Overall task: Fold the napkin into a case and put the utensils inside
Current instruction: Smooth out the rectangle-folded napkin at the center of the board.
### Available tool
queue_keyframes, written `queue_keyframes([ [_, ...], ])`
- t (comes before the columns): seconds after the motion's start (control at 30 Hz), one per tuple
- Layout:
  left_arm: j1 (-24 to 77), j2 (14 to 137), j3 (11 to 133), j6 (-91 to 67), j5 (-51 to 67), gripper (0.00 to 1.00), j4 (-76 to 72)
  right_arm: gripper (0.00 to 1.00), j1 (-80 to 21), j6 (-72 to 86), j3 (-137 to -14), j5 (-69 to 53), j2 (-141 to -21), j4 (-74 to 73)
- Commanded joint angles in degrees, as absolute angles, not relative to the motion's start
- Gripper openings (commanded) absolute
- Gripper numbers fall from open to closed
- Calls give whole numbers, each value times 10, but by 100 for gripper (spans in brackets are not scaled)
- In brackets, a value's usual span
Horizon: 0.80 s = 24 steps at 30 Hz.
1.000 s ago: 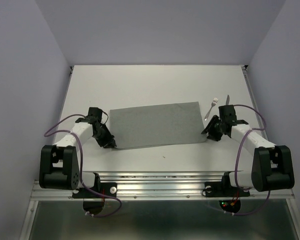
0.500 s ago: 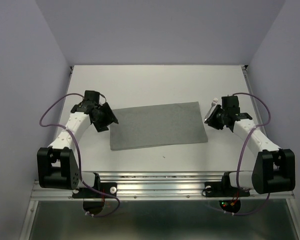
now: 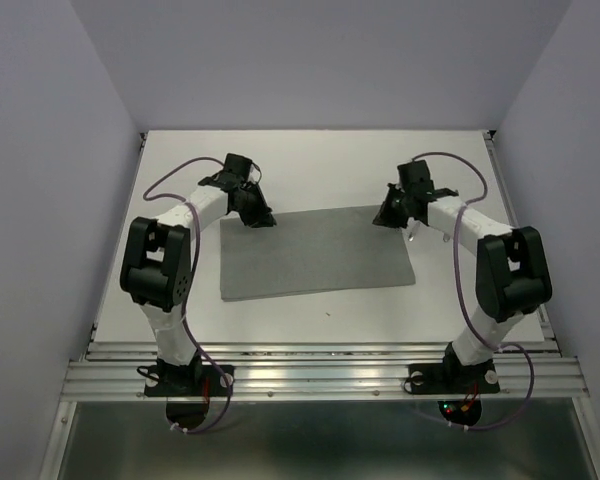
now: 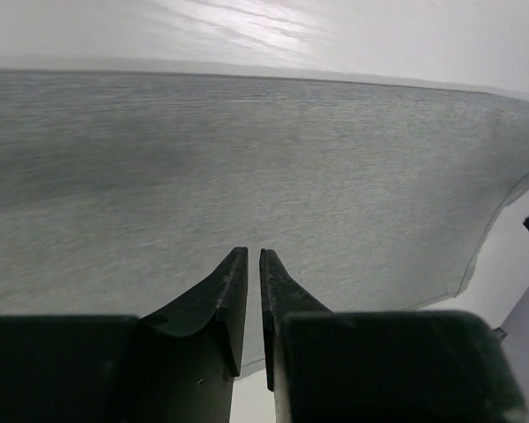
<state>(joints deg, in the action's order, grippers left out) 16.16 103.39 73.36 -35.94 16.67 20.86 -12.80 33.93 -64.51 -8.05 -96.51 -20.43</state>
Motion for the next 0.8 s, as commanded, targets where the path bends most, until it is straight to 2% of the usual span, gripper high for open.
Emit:
queue_keyframes([
  [0.0, 191, 1061, 783, -377, 206, 22, 164, 4, -185, 332, -728, -114, -1026, -166],
  [0.27, 202, 1157, 840, -404, 242, 23, 94, 4, -243, 359, -878, -181, -1198, -158],
  [0.47, 202, 1222, 875, -403, 249, 23, 86, 4, -256, 379, -950, -193, -1260, -158],
  [0.77, 202, 1236, 913, -394, 246, 23, 101, 4, -261, 393, -993, -204, -1296, -160],
])
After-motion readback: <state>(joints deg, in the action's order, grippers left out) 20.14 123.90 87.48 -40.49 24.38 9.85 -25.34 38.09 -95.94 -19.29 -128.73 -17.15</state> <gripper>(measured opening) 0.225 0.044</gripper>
